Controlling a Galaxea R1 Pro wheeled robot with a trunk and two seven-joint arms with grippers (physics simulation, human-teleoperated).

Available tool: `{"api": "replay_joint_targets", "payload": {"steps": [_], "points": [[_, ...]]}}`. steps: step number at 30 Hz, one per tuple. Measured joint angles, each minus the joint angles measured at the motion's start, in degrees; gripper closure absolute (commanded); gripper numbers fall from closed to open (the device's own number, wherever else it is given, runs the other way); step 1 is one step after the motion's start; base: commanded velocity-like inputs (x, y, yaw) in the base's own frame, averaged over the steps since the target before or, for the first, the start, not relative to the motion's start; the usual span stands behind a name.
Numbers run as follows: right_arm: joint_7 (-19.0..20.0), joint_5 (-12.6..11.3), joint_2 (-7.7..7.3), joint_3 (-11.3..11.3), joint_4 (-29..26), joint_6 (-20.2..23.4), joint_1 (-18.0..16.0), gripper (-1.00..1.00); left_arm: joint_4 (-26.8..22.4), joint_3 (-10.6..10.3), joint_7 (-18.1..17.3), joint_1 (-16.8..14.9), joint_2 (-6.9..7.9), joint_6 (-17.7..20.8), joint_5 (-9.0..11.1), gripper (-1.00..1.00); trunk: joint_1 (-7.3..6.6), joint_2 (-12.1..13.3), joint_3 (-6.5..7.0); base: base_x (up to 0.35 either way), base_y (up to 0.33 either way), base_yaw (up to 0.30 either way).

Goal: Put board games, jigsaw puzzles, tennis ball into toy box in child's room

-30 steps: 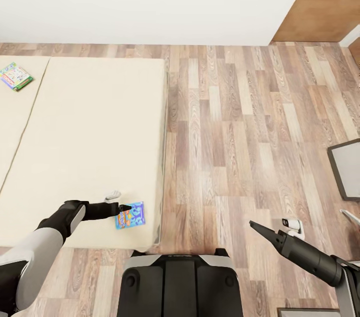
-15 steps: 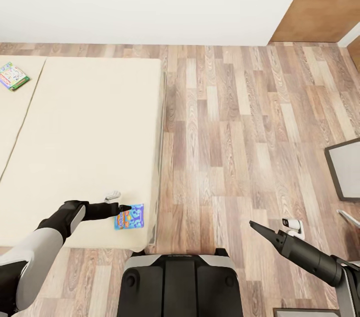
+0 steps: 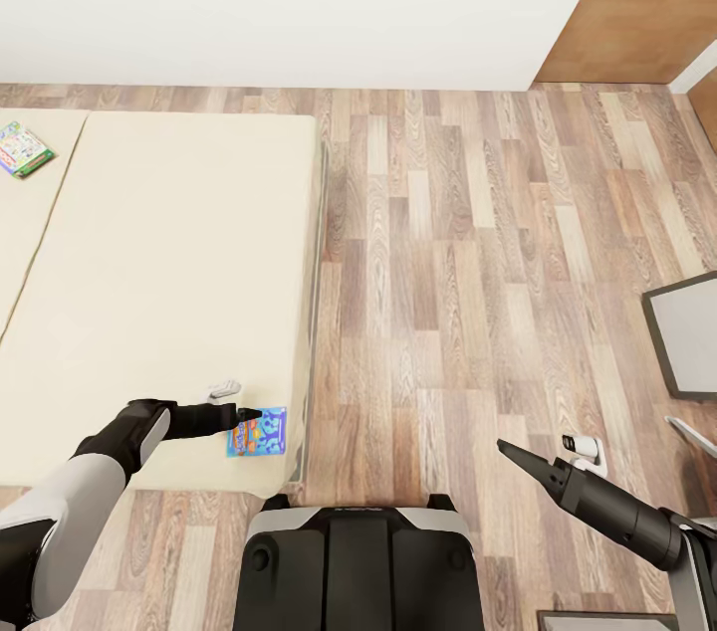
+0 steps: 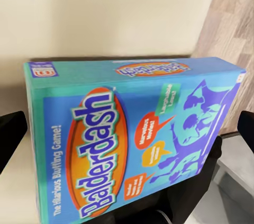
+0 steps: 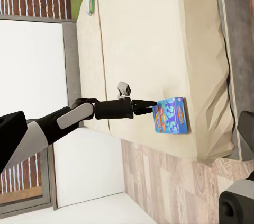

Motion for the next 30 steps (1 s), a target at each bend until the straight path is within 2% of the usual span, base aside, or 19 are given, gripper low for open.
{"api": "replay_joint_targets", "payload": {"steps": [30], "points": [[0.0,0.0,0.00,0.0,0.0,0.0,0.0,-1.00,0.0,0.0,0.0,0.0,0.08,0.0,0.0,-1.00,0.01,0.0,0.00,-0.008,-0.038,0.000]]}}
